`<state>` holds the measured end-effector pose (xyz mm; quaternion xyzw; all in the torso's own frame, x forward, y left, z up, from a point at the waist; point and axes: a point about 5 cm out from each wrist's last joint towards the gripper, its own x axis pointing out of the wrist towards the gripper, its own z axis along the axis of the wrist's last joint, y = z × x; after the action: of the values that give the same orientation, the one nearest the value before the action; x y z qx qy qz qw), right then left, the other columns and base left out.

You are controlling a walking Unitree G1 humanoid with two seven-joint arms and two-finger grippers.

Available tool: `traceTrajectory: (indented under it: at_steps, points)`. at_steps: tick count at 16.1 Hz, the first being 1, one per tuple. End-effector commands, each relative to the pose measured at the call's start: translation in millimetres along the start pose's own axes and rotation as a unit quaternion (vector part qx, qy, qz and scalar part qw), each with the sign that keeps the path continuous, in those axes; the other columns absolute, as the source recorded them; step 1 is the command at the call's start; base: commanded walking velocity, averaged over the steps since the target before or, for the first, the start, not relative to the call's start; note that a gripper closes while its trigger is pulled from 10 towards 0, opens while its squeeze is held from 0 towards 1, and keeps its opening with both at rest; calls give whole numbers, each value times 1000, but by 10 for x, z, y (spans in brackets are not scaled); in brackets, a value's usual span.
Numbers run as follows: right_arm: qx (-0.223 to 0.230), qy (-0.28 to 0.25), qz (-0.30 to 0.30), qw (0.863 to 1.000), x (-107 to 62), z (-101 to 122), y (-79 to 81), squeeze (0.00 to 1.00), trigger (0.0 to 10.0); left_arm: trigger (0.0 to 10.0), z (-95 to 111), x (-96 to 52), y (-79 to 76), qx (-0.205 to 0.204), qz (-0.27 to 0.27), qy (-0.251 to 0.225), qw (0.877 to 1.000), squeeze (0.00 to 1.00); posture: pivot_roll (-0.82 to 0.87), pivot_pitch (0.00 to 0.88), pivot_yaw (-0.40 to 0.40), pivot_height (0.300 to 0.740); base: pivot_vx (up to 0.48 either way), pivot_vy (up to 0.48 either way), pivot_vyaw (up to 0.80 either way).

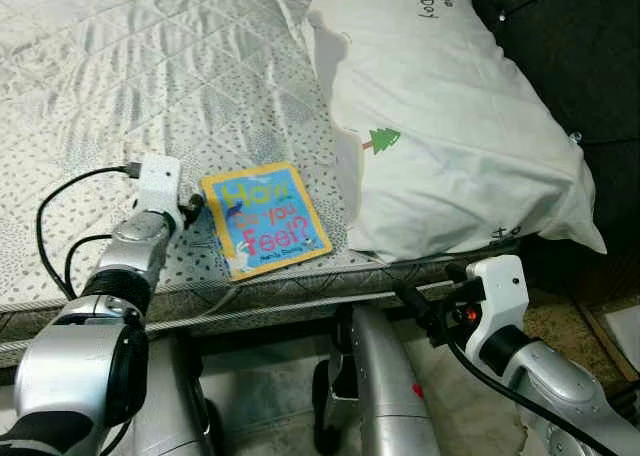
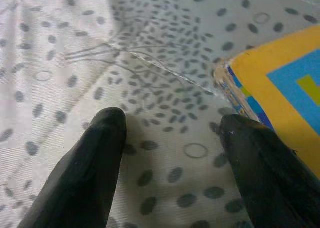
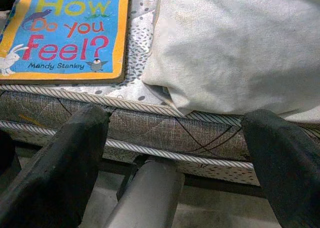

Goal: Clean up the room

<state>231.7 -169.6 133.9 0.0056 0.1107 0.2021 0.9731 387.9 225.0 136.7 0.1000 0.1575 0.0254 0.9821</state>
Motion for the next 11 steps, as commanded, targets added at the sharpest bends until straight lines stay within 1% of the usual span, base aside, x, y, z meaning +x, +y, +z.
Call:
traceTrajectory:
  at_steps: [1,6,9,11]
  points:
    - [-5,4,-11,1000,-47,-10,-49,0,10000,10000,5,12,-99,12,-19,3,1000,0,-192,256,-128,527,0,0,0]
    - [-7,0,-15,1000,-36,3,-58,0,10000,10000,64,25,-285,46,-60,-10,997,0,-197,246,-126,527,0,0,0]
    - [-9,-1,-17,1000,-39,1,-68,0,10000,10000,137,31,-354,63,-74,-21,995,0,-200,243,-125,527,0,0,0]
    - [-9,-2,-17,1000,-31,1,-68,0,10000,10000,157,34,-363,63,-74,-22,995,0,-199,240,-123,527,0,0,0]
